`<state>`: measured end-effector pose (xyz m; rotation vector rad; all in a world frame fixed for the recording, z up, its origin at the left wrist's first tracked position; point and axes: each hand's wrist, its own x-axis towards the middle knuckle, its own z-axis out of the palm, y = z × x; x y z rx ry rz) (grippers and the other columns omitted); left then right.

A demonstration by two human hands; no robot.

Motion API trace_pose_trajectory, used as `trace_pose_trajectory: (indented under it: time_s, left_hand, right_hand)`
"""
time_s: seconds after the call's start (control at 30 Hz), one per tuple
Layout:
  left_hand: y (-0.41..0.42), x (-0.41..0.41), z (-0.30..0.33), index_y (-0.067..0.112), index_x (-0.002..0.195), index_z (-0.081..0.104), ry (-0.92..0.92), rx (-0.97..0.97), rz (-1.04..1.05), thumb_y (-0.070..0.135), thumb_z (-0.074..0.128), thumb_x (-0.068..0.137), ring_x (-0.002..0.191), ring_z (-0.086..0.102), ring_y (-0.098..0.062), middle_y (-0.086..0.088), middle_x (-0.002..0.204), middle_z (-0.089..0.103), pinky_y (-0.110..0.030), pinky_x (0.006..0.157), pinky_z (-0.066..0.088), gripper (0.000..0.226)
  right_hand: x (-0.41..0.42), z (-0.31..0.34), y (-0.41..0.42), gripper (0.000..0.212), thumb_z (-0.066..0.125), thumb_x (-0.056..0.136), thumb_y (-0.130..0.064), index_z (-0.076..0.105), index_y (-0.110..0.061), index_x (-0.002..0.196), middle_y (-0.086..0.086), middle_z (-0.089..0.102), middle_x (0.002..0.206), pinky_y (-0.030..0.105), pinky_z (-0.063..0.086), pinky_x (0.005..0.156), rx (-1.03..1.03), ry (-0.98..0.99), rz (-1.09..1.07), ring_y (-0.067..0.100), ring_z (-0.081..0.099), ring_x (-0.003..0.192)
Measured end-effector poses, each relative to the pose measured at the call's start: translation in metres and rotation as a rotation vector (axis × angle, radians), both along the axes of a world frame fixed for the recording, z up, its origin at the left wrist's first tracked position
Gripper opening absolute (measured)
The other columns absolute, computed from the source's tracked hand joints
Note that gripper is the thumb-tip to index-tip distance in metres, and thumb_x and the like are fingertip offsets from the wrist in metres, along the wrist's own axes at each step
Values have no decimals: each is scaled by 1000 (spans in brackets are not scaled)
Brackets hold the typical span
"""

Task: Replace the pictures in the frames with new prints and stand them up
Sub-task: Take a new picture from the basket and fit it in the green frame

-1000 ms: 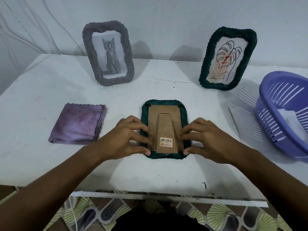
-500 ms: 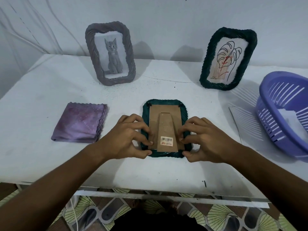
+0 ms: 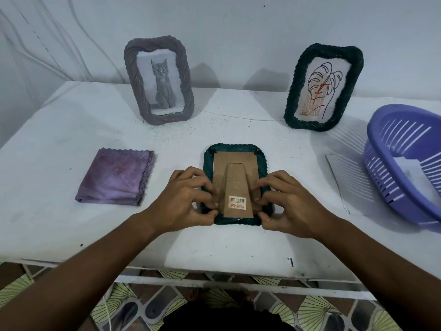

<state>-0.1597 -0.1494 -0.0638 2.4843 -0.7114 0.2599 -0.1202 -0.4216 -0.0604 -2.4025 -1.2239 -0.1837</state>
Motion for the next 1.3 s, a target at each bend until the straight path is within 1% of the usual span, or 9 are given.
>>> trace_pose_trajectory:
  time_s: [0.3,0.47,0.53,0.67,0.77,0.87,0.97,1.13,1.3]
  left_hand:
    - [3,3,-1,28,66,71,102,-52,10,47,66,70,103,47,-4,18,92,64,-37,85,35,20]
    - [4,15,8,30,80,75,201,-127,8,49,64,75,98,50,-6,20,90,62,-27,85,41,23]
    - [0,23,11,28,89,74,183,-134,78,41,66,81,96,49,-6,16,93,62,-21,82,40,18]
    - [-14,39,18,23,107,69,194,-137,227,29,64,88,95,47,-10,7,98,60,-13,77,34,21]
    - [-20,46,21,22,106,68,256,-36,218,31,62,89,93,47,-10,6,97,54,-6,73,32,20]
    - [-22,51,23,24,107,68,285,16,210,33,61,89,92,50,-10,6,98,55,-14,75,36,21]
    - [-21,53,28,27,107,67,302,18,191,35,60,88,88,55,-10,8,95,62,-24,76,42,22]
    - [-24,49,47,36,115,61,367,-201,249,36,61,89,87,56,-3,5,102,61,-12,73,41,27]
    - [-23,38,75,54,118,48,551,-477,284,48,57,89,91,64,-17,8,106,59,-36,73,60,31]
  right_hand:
    - [-5,0,-1,20,63,77,-34,66,-14,75,-2,62,113,26,45,80,43,70,-32,15,48,102]
    - [2,0,0,11,63,85,-29,66,-22,77,-13,53,116,19,35,90,167,327,-175,6,42,110]
    - [9,0,3,3,64,88,-25,65,-27,86,-13,50,114,21,38,91,214,396,-320,4,43,111]
    - [26,11,12,29,61,89,-33,56,-24,117,-5,54,105,20,42,72,150,474,-600,10,53,90]
    - [33,19,19,35,63,89,-29,55,-18,121,-3,62,92,19,40,63,82,545,-637,9,55,76]
    - [36,24,24,33,64,87,-22,56,-16,119,0,68,89,15,41,55,130,612,-676,8,59,72]
    - [35,30,28,30,65,85,-20,58,-18,114,1,68,87,20,45,56,250,664,-737,10,61,74]
    - [28,56,39,21,67,84,-23,62,-22,104,0,68,83,25,47,55,562,722,-739,12,63,66]
    - [11,79,62,13,63,87,-14,65,-18,100,5,70,89,29,55,63,790,808,-622,10,65,64]
